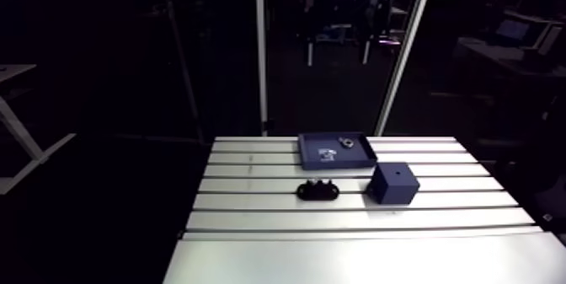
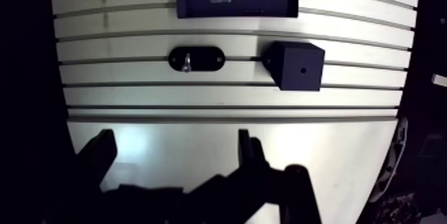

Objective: Pick up the M10 bolt and insert it into the hole until fully seated.

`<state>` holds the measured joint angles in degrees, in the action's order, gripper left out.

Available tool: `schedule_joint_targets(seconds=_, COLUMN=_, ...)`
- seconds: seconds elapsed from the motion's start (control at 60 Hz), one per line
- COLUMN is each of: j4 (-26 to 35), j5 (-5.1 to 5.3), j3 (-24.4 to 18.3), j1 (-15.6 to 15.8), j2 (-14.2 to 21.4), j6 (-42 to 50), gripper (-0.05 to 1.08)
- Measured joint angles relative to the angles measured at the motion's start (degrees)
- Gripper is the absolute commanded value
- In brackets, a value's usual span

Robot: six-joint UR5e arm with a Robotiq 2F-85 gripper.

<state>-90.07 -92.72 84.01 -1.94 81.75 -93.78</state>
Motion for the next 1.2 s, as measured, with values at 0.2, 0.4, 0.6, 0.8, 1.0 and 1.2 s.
schedule_joint_targets(seconds=0.2, j4=-5.79, j5=0.08, j3=3.15, j1=0.00, j2=0.10, j6=0.17, gripper=0.01)
schedule_joint_targets(seconds=0.4, j4=-12.58, j5=0.15, j3=7.53, j1=0.00, j2=0.35, j6=0.27, gripper=0.01)
schedule_joint_targets(seconds=0.6, j4=-19.43, j5=0.21, j3=12.53, j1=-0.04, j2=0.47, j6=0.33, gripper=0.01)
schedule_joint_targets(seconds=0.8, j4=-26.67, j5=0.31, j3=17.67, j1=-0.40, j2=0.31, j6=0.35, gripper=0.01)
schedule_joint_targets(seconds=1.0, j4=-32.27, j5=0.59, j3=21.77, j1=-0.59, j2=-0.28, j6=0.24, gripper=0.01)
schedule_joint_targets(seconds=1.2, j4=-35.28, j5=1.95, j3=24.27, j1=-0.61, j2=-1.06, j6=0.37, gripper=0.01)
